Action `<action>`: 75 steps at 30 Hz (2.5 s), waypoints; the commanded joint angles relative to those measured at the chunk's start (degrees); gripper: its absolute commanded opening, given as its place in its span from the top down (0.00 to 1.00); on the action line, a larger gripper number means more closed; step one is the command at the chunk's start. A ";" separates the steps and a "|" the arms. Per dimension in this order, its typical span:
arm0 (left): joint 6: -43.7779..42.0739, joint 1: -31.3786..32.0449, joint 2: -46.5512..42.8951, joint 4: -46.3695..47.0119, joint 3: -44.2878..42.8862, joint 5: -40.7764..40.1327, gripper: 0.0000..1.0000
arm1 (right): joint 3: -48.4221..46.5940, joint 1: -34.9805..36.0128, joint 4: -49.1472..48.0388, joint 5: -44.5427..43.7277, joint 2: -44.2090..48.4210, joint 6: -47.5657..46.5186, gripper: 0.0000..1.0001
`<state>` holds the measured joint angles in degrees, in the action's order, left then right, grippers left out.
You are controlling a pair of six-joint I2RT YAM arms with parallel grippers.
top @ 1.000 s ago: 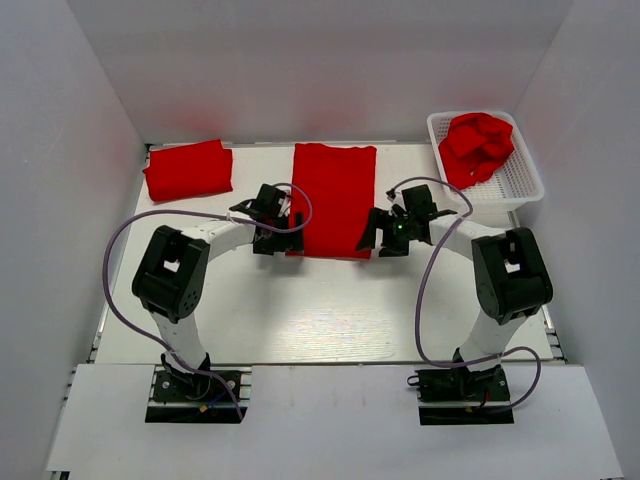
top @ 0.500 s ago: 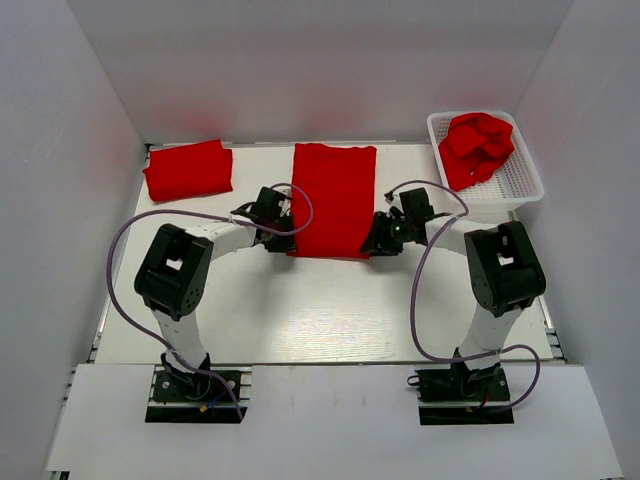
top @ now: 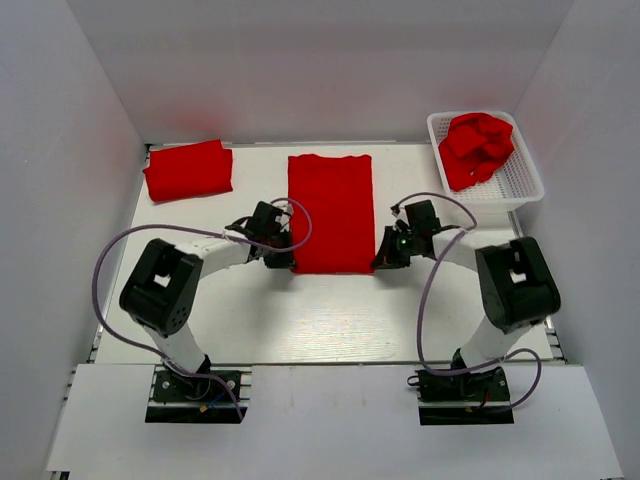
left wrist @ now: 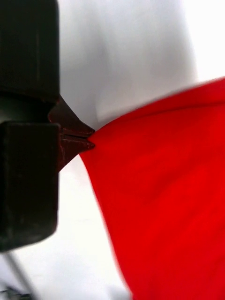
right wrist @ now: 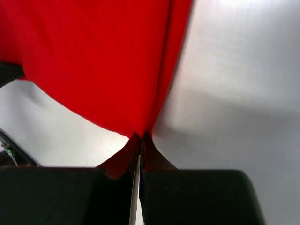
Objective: Fold and stack the t-shirts
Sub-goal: Grab one side of the 2/3 rectangular tshirt with both arms, then fold the long partially folded tshirt into a neat square
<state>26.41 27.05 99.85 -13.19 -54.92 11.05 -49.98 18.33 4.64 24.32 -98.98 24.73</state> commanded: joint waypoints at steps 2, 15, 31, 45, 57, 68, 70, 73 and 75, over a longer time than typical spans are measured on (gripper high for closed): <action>0.22 3.53 -10.36 -9.03 1.92 4.16 1.00 | 4.61 0.92 9.49 -1.73 12.39 -3.72 1.00; 0.22 6.09 -21.45 -22.32 -6.86 3.56 1.00 | -2.83 1.10 27.61 -6.29 27.88 -7.94 1.00; 2.33 3.71 -5.21 -25.21 -35.16 -18.43 1.00 | -29.21 -1.88 24.80 -11.04 6.96 -4.78 1.00; 0.39 -1.91 8.24 -23.55 -47.73 -22.12 1.00 | -44.76 -5.32 27.00 -8.06 -6.65 -8.03 1.00; -0.93 -5.77 18.97 -22.41 -56.00 -19.40 1.00 | -55.93 -6.72 23.14 -4.99 -18.69 -9.26 1.00; -1.45 -7.62 25.21 -14.00 -55.75 -13.77 1.00 | -59.19 -7.16 16.11 -5.06 -28.02 -5.40 1.00; -1.45 -8.24 26.96 -10.12 -55.21 -13.16 0.94 | -59.09 -7.17 9.89 -5.15 -29.51 -2.25 1.00; -0.93 -9.38 30.74 -7.11 -60.53 -11.58 0.23 | -61.46 -7.34 2.24 -6.12 -33.02 2.76 0.47; -0.93 -10.00 35.57 -11.38 -66.78 -13.24 0.00 | -70.15 -8.13 2.82 -6.74 -37.50 3.48 0.10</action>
<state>25.52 18.96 132.66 -25.10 -114.80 -1.06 -111.87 11.86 16.14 19.70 -133.38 24.08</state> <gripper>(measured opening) 0.953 0.823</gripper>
